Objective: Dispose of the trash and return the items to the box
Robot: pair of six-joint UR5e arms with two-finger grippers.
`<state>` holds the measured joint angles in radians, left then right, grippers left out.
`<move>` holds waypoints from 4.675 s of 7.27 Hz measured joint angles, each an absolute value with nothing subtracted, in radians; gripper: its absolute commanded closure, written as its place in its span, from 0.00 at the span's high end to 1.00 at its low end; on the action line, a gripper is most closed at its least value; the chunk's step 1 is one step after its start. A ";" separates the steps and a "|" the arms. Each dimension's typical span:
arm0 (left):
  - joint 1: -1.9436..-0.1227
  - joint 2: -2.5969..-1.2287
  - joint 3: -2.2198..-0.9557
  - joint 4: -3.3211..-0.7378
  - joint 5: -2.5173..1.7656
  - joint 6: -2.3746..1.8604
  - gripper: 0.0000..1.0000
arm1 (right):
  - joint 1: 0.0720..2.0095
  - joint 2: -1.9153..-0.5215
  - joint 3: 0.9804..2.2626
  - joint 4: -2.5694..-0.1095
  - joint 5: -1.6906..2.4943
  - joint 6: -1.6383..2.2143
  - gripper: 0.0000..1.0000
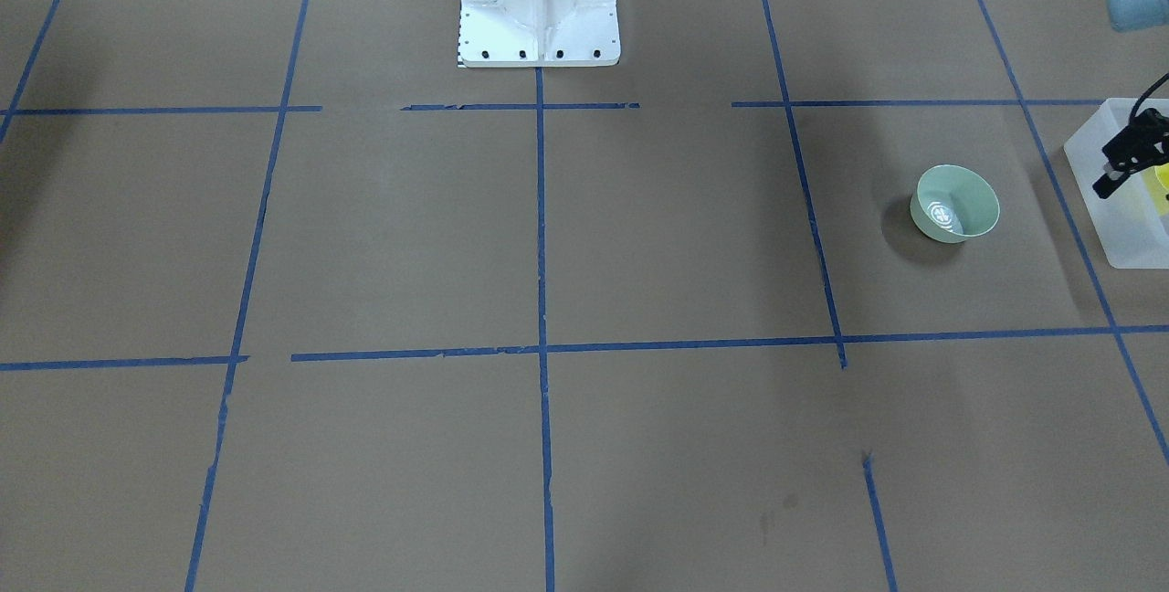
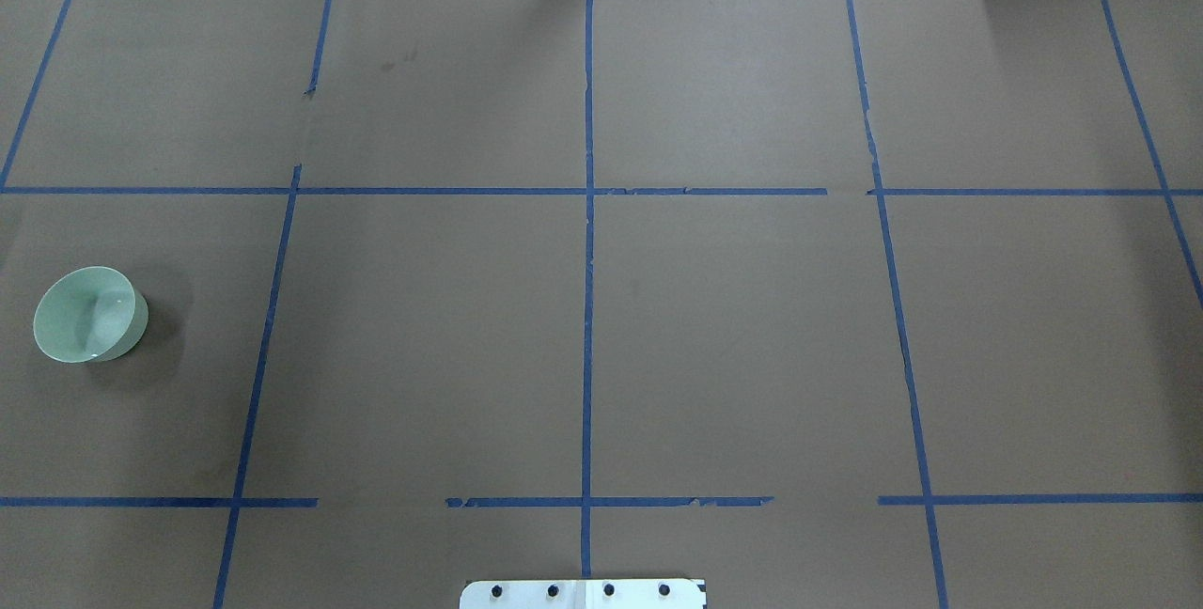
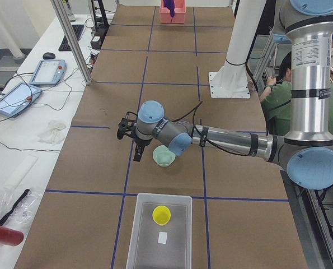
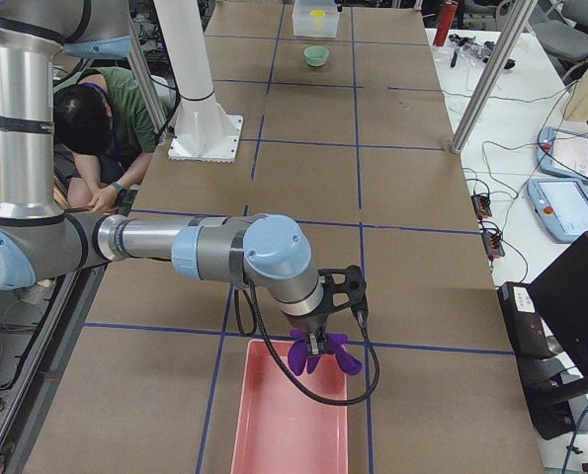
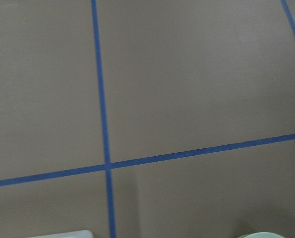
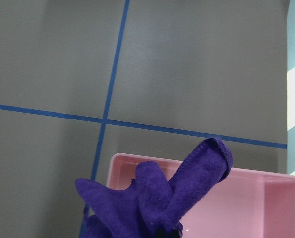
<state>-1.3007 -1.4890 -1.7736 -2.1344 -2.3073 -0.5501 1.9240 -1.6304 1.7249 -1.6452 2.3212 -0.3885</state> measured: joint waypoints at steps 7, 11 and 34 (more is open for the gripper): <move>-1.166 -1.476 -1.663 -2.349 -2.234 -0.690 1.00 | 1.982 -1.576 1.533 -1.644 2.206 -0.530 1.00; -1.098 -1.438 -1.576 -2.442 -2.221 -0.697 1.00 | 1.981 -1.566 1.513 -1.639 2.207 -0.525 1.00; -1.560 -1.396 -1.615 -1.994 -2.395 -0.033 0.00 | 1.505 -1.774 1.849 -1.464 2.261 0.084 1.00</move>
<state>-1.5596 -1.3964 -1.6146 -1.9938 -2.3950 -0.0328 1.5049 -1.7741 1.8485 -1.4638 2.2606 0.0842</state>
